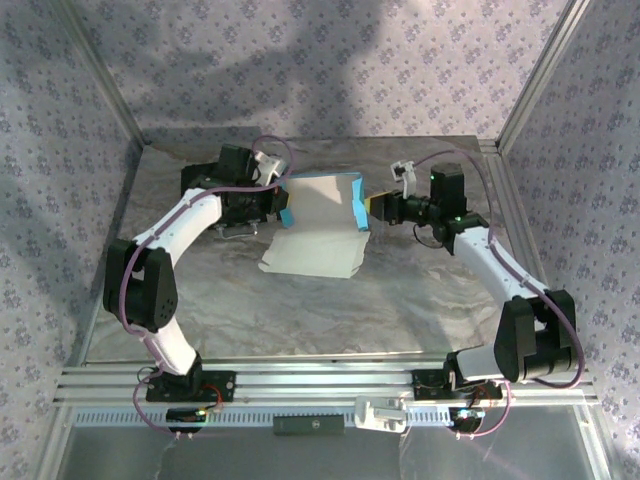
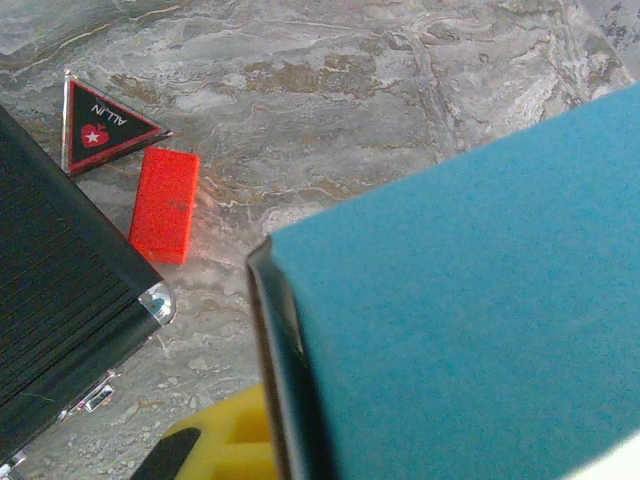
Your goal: Fold the paper box
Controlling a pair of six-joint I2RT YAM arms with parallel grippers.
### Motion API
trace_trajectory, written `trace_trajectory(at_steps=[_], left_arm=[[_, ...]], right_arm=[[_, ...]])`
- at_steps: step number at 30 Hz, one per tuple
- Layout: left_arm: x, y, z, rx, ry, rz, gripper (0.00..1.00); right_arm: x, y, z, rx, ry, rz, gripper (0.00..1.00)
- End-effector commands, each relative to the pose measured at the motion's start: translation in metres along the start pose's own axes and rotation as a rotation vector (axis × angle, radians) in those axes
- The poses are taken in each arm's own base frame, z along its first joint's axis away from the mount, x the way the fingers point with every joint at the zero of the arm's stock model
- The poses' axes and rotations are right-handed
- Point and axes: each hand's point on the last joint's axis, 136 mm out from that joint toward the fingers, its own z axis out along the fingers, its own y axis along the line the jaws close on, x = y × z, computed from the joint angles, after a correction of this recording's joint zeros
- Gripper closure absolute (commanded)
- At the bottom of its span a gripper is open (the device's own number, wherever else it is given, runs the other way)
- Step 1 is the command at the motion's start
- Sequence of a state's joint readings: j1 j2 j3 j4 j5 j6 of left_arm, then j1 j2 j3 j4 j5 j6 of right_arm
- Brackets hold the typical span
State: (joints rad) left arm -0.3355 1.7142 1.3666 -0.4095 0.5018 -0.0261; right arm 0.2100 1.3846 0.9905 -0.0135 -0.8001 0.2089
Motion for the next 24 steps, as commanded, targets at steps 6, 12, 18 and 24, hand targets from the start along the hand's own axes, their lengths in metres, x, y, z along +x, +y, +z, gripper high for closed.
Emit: trace_trajectory(at_steps=[6, 12, 18, 24], left_arm=[[-0.015, -0.02, -0.013, 0.047, -0.039, 0.059, 1.0], [-0.015, -0.023, -0.015, 0.034, -0.042, 0.072, 1.0], [-0.013, -0.027, -0.015, 0.025, -0.034, 0.089, 1.0], [-0.012, -0.03, -0.016, 0.015, -0.029, 0.102, 1.0]], right_arm=[[-0.004, 0.0, 0.01, 0.077, 0.031, -0.081, 0.72], [-0.001, -0.005, 0.014, 0.173, 0.051, -0.131, 0.69], [0.003, -0.005, 0.023, 0.242, 0.078, -0.197, 0.68], [0.006, -0.003, 0.031, 0.246, 0.102, -0.216, 0.64]])
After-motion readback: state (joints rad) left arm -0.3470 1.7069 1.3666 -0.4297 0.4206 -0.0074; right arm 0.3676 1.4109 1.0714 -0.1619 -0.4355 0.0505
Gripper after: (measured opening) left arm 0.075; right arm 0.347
